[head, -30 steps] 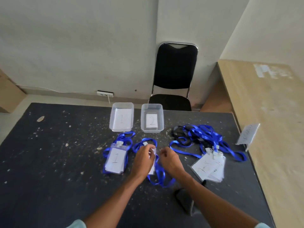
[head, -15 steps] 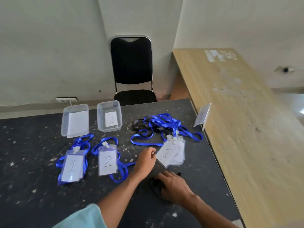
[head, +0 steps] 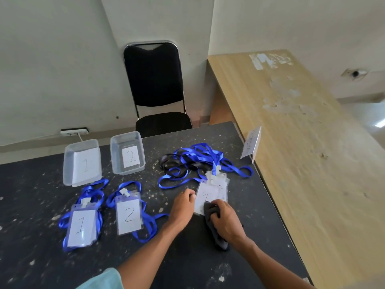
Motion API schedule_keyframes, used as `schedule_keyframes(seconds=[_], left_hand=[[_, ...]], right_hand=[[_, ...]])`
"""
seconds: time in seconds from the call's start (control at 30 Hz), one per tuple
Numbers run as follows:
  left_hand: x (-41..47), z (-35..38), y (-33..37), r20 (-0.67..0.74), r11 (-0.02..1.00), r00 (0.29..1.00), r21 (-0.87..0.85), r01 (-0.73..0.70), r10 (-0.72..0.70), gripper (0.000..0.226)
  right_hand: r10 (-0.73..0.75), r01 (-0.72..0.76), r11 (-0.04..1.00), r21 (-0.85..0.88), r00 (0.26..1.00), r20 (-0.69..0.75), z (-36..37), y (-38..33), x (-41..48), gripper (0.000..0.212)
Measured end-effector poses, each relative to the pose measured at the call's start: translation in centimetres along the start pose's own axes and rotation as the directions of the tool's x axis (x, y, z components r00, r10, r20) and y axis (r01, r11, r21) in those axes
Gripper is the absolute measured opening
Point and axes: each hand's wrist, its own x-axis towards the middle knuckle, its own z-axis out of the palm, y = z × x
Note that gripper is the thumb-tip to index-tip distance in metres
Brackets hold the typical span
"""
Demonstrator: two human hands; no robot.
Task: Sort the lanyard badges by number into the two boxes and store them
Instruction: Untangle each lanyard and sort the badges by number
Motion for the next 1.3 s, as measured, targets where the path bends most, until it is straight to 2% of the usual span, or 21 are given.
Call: schedule_keyframes(seconds=[0.13,0.3,0.37,0.43,0.53,0.63,0.73,0.8,0.87,0.93,0.97,1.03,1.1,1.13,1.2,1.3], left_hand=[[-0.6,-1.3,-1.5,0.120,0.989,0.993,-0.147,0.033,-0.015,0.010],[-1.6,-3.2,-3.3,0.157,0.945,0.981,-0.288,0.157,-0.115,0.009],[-2.3,-3.8,-4.0,0.211,0.914,0.968,-0.349,0.206,-0.138,0.023],[-2.8,-4.2,-4.4,0.261,0.885,0.954,-0.396,0.246,-0.149,0.032],[-2.8,-4.4,-4.4,0.239,0.851,0.954,-0.448,0.272,-0.179,0.014],[-2.1,-4.3,-4.5,0.183,0.826,0.953,-0.477,0.300,-0.240,0.014],[-1.7,-4.6,-4.9,0.173,0.821,0.951,-0.480,0.308,-0.256,0.004],[-1.6,-4.6,-5.1,0.169,0.822,0.953,-0.482,0.303,-0.252,0.009],[-1.6,-4.5,-5.2,0.127,0.862,0.959,-0.421,0.282,-0.252,0.011],[-1.7,-4.3,-5.3,0.090,0.881,0.961,-0.384,0.276,-0.262,0.012],[-1.7,-4.4,-5.1,0.085,0.874,0.958,-0.394,0.283,-0.272,0.010],[-1.7,-4.4,-4.6,0.080,0.860,0.952,-0.413,0.300,-0.294,0.008],[-1.5,-4.6,-4.2,0.030,0.883,0.955,-0.373,0.286,-0.297,0.008],[-1.4,-4.7,-4.2,0.003,0.893,0.956,-0.358,0.274,-0.292,0.008],[-1.2,-4.7,-4.5,-0.018,0.900,0.960,-0.353,0.254,-0.278,0.010],[-1.2,-4.9,-4.8,-0.007,0.898,0.961,-0.358,0.255,-0.276,0.009]], right_hand=[[-0.045,0.046,0.999,-0.006,0.998,0.051,0.0,0.0,-0.2,0.029],[-0.025,0.026,1.000,0.006,0.993,-0.114,-1.4,-0.7,0.1,0.017],[-0.047,0.044,0.999,-0.020,0.990,-0.134,-1.7,-1.7,1.0,0.023],[-0.097,0.093,0.994,-0.060,0.993,-0.073,-1.1,-2.8,2.1,0.036],[-0.173,0.180,0.970,-0.163,0.983,0.056,1.2,-4.1,3.3,0.042],[-0.231,0.239,0.936,-0.258,0.971,0.063,3.3,-4.3,3.2,0.041],[-0.287,0.292,0.891,-0.348,0.956,0.067,4.4,-3.9,2.5,0.045],[-0.370,0.383,0.853,-0.354,0.923,0.105,4.7,-3.8,1.8,0.042],[-0.437,0.486,0.799,-0.354,0.874,0.214,4.6,-3.7,1.3,0.040],[-0.450,0.522,0.787,-0.329,0.850,0.274,3.8,-3.5,1.2,0.036],[-0.442,0.499,0.810,-0.308,0.865,0.239,3.4,-3.4,1.4,0.034],[-0.377,0.381,0.887,-0.261,0.924,0.067,3.1,-3.2,2.2,0.038],[-0.357,0.342,0.905,-0.251,0.934,-0.011,3.6,-3.3,2.6,0.041],[-0.407,0.400,0.875,-0.273,0.913,0.033,4.1,-3.4,2.5,0.037],[-0.513,0.554,0.761,-0.337,0.832,0.209,5.1,-3.2,1.7,0.031],[-0.538,0.664,0.653,-0.364,0.745,0.395,4.8,-2.7,0.5,0.031]])
